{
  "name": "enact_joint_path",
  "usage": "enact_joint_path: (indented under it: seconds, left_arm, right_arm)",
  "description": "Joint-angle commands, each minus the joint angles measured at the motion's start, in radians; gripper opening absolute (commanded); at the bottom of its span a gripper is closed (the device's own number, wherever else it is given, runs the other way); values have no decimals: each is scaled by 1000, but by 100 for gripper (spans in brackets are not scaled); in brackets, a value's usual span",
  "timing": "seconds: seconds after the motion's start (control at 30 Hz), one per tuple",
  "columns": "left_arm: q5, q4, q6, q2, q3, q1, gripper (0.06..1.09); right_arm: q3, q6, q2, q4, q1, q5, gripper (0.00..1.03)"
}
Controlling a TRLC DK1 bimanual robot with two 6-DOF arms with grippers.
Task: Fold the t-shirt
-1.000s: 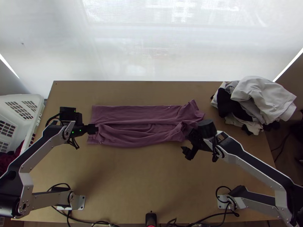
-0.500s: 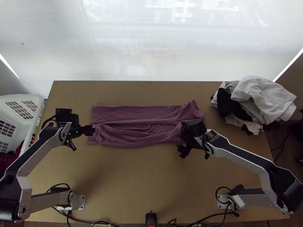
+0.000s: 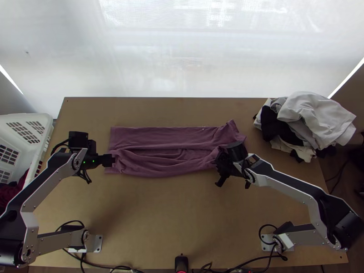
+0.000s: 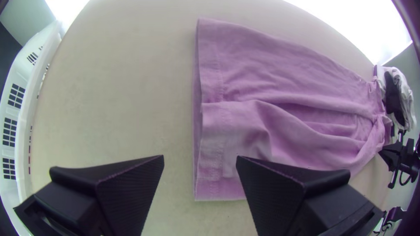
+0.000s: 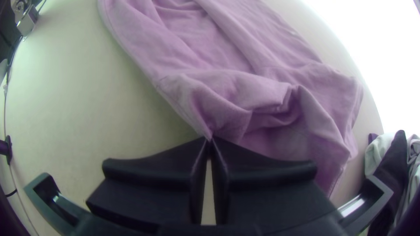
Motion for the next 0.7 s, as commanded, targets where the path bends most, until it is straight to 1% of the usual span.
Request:
enact_joint_path:
  seconds: [0.0,0.07,0.17,0.23,0.37,0.4,0.53,0.6,0.67]
  left_arm:
    - [45,-54,-7,12,-4,-9,83]
    - [61,-57,-11,13,-4,-15,81]
    - [61,-57,-25,19,-4,-29,80]
    - [61,-57,-28,28,-6,-32,75]
    - [61,-39,-30,39,-20,-37,74]
    - [61,-34,-27,41,-24,-37,73]
    - [61,-16,-22,42,-38,-37,59]
    - [61,2,-21,41,-49,-37,49]
    - [61,22,-19,39,-60,-37,42]
  right_arm:
    - [-4,15,-29,6,-1,7,3]
    - [-4,21,-43,6,-1,8,3]
    - [-3,30,-66,4,-1,11,3]
    - [-3,38,-83,0,-1,13,3]
    - [-4,49,-115,-27,-1,13,3]
    - [-4,49,-121,-34,-1,13,3]
    - [-9,47,-143,-54,-7,13,3]
    - [-9,47,-149,-60,-9,13,3]
    - [-9,49,-155,-63,-10,13,3]
